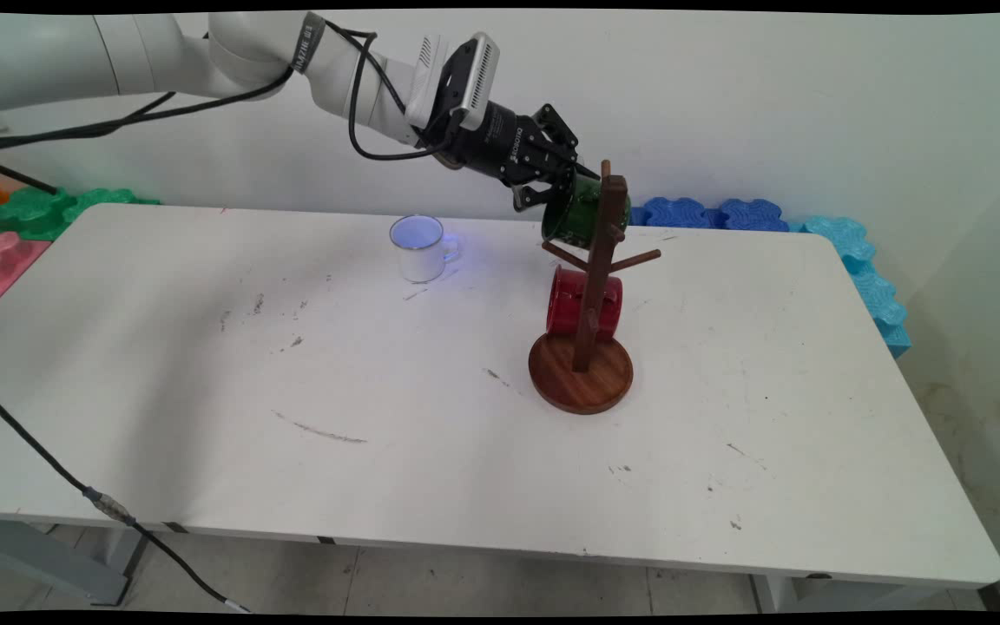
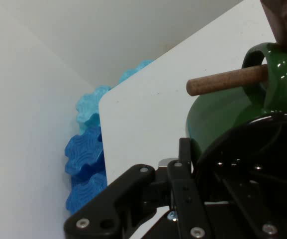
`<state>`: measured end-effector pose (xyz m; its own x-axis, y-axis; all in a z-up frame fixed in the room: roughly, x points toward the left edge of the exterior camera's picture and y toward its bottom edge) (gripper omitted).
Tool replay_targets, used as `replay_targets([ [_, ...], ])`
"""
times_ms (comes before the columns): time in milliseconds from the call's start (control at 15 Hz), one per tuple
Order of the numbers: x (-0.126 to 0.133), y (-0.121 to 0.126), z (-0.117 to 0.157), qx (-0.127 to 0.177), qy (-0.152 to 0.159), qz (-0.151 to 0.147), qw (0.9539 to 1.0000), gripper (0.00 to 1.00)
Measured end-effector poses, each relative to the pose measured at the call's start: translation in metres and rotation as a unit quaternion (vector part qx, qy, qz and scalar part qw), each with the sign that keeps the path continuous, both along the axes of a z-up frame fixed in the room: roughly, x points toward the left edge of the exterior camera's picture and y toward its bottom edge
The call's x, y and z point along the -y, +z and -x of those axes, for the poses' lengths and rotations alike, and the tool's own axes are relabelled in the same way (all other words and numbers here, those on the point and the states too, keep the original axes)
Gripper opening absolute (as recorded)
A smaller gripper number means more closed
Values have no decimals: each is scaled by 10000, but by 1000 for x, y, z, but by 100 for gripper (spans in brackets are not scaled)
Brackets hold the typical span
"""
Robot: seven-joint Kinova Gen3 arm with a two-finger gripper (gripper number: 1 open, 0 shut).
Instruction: Place the picked object on the table
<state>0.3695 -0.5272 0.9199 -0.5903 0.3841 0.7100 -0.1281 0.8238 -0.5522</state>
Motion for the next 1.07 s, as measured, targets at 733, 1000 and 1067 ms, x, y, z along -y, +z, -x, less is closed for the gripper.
replay_targets([
  [733,12,15,-5,22,192,132,9997,0],
  [1000,19,22,-8,5,296,183,9994,0],
  [1067,22,23,-9,1,330,195,9993,0],
])
